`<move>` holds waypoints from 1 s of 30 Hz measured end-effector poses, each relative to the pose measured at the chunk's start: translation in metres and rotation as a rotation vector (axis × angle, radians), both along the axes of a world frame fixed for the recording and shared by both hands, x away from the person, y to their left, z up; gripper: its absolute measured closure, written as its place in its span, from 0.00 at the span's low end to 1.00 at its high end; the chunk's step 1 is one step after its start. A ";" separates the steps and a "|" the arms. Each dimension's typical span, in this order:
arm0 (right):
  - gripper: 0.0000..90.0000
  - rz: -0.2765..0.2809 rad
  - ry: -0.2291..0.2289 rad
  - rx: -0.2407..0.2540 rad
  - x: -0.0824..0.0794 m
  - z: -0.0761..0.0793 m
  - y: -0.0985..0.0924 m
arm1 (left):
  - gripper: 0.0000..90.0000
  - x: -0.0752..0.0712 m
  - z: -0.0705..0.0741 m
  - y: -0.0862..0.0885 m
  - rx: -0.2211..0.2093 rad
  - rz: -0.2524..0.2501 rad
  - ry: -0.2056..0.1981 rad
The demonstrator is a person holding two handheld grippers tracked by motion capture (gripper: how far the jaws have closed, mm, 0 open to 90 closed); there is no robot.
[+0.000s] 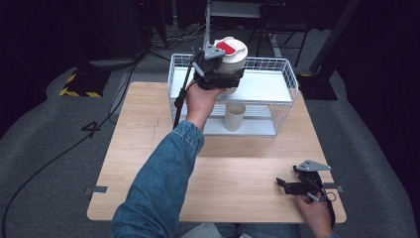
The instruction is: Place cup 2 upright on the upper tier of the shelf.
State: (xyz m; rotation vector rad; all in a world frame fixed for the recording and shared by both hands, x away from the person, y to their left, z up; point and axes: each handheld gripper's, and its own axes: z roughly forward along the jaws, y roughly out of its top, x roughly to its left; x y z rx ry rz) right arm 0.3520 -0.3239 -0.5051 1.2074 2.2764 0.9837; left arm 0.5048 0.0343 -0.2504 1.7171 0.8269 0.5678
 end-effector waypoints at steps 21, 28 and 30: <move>0.13 -0.008 -0.001 -0.001 0.000 0.000 0.001 | 0.10 0.040 -0.021 -0.020 -0.044 0.049 0.043; 0.13 -0.007 0.000 0.000 0.000 0.000 0.001 | 0.10 0.047 -0.028 -0.030 -0.044 0.036 0.048; 0.13 -0.007 0.001 0.001 0.000 0.000 0.001 | 0.11 0.048 -0.030 -0.033 -0.042 0.032 0.051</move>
